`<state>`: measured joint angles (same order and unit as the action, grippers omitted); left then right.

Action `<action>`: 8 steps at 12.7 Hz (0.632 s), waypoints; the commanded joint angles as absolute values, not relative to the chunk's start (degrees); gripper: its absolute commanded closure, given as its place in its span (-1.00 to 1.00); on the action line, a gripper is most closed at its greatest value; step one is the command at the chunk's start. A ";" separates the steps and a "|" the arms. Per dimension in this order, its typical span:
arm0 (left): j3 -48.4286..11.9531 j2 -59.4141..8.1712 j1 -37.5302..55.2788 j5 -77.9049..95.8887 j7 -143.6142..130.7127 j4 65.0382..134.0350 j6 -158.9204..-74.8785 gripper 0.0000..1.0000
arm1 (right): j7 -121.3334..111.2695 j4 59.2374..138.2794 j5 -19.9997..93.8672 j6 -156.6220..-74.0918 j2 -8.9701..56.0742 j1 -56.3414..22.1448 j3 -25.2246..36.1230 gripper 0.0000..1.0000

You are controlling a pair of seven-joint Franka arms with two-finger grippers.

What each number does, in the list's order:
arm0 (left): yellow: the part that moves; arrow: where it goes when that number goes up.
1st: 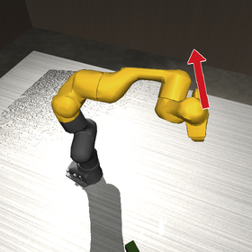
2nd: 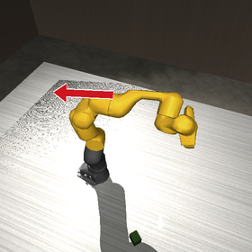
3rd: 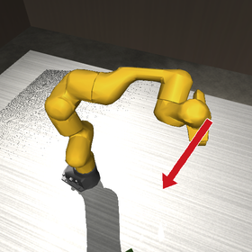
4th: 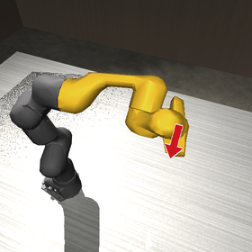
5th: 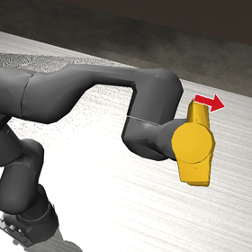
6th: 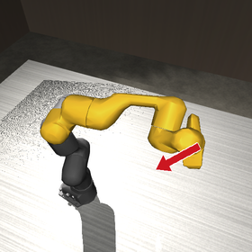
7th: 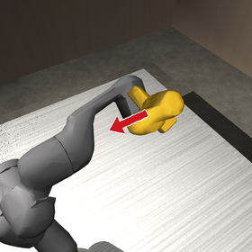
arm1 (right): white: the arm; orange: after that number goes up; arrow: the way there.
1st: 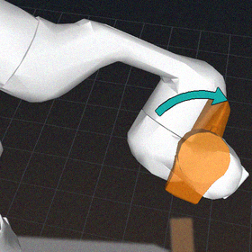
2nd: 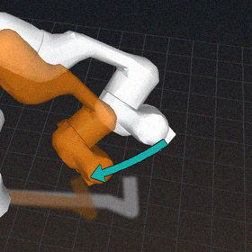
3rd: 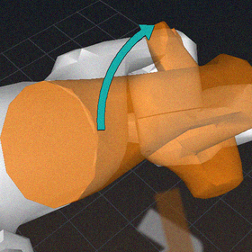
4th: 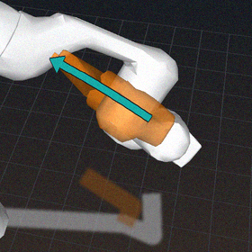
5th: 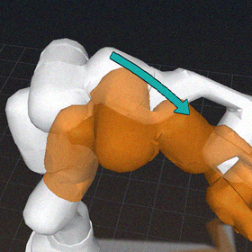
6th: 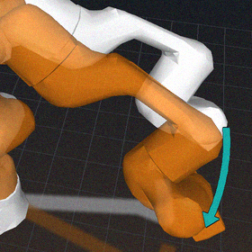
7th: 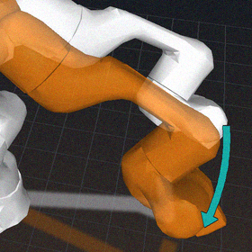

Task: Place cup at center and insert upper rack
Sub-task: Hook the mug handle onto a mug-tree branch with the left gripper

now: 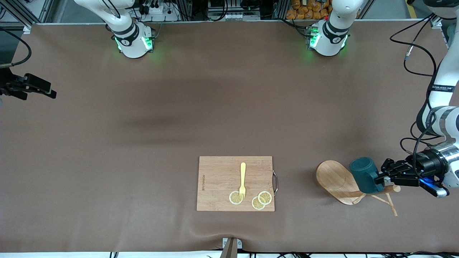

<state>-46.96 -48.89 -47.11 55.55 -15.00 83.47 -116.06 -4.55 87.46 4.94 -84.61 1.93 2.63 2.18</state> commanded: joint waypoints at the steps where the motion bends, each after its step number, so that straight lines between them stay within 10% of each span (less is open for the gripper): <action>1: -47.55 -48.96 -47.90 58.35 -13.18 84.29 -115.75 1.00 | -4.04 86.40 4.04 -84.02 2.46 1.67 2.55 -1.00; 8: -46.67 -49.39 -48.08 60.11 -12.31 84.29 -115.31 1.00 | -4.04 86.40 3.96 -84.02 2.46 1.58 2.55 -1.00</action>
